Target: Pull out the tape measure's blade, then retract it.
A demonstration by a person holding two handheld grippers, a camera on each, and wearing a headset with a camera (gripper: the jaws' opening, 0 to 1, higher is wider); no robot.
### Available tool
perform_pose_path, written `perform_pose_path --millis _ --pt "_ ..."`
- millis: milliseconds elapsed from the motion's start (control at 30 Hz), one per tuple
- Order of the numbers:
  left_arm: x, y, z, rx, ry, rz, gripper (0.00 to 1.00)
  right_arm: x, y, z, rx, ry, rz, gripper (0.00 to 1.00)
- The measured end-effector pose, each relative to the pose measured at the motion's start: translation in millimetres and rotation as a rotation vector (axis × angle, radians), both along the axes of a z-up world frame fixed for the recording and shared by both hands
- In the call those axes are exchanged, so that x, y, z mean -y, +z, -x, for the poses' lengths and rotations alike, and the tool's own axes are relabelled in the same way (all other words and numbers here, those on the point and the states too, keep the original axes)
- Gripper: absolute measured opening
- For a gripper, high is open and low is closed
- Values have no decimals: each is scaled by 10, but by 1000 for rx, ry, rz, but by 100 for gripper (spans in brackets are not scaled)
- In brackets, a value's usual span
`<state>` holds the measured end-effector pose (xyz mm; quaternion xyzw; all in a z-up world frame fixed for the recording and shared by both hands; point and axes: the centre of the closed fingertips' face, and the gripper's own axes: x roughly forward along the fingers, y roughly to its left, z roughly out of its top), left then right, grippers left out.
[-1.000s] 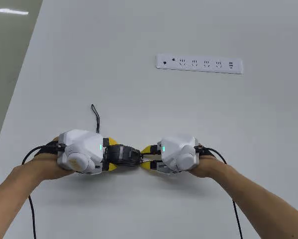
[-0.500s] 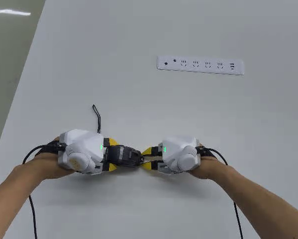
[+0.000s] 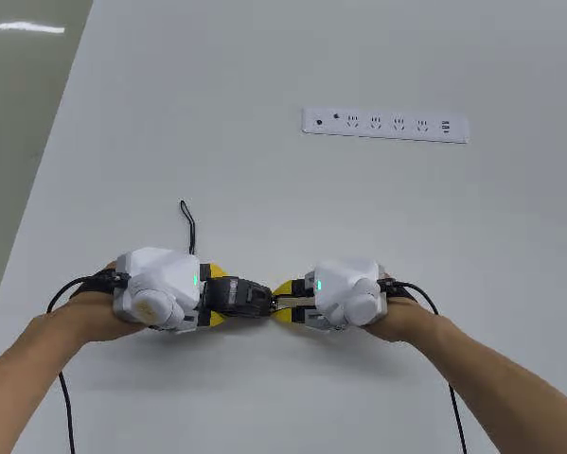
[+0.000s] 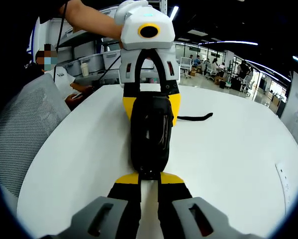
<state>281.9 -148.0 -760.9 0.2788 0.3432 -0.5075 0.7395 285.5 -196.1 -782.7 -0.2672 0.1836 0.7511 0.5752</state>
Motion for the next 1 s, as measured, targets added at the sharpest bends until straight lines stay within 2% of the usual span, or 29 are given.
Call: perform_pose_path --millis 333,433,667,1000 --pt "7 5 -4 -4 7 3 28 48 -12 -26 13 1 8 9" --pt "6 5 -5 -6 6 2 28 89 -12 -38 0 0 7 9" --pt "3 6 -8 -7 12 2 28 160 2 -57 6 0 5 9" --pt "-7 0 -4 -9 16 -1 28 236 43 -70 -24 -10 -2 9"
